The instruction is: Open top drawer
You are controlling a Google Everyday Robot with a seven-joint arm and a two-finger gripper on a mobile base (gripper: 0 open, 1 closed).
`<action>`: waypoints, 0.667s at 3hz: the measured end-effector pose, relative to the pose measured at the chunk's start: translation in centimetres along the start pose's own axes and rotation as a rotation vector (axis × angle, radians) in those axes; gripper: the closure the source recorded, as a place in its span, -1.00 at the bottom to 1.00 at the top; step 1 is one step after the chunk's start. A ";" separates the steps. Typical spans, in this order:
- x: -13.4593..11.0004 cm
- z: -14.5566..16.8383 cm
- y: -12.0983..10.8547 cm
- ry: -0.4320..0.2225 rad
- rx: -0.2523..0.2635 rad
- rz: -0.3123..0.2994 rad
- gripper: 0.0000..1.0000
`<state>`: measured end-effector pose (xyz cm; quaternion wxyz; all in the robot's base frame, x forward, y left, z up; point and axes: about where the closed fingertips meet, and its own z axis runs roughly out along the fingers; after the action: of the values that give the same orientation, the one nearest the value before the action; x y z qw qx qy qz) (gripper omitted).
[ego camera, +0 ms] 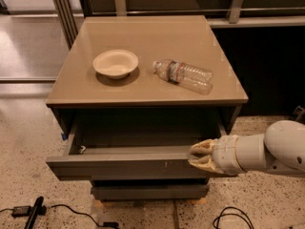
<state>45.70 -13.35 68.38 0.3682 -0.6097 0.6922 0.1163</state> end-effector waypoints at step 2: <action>0.0 0.0 0.0 0.000 0.000 0.000 -0.15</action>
Offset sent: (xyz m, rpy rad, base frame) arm 0.0000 0.0000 0.0000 0.0000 0.0000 0.0000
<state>45.71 -13.34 68.38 0.3682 -0.6098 0.6922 0.1163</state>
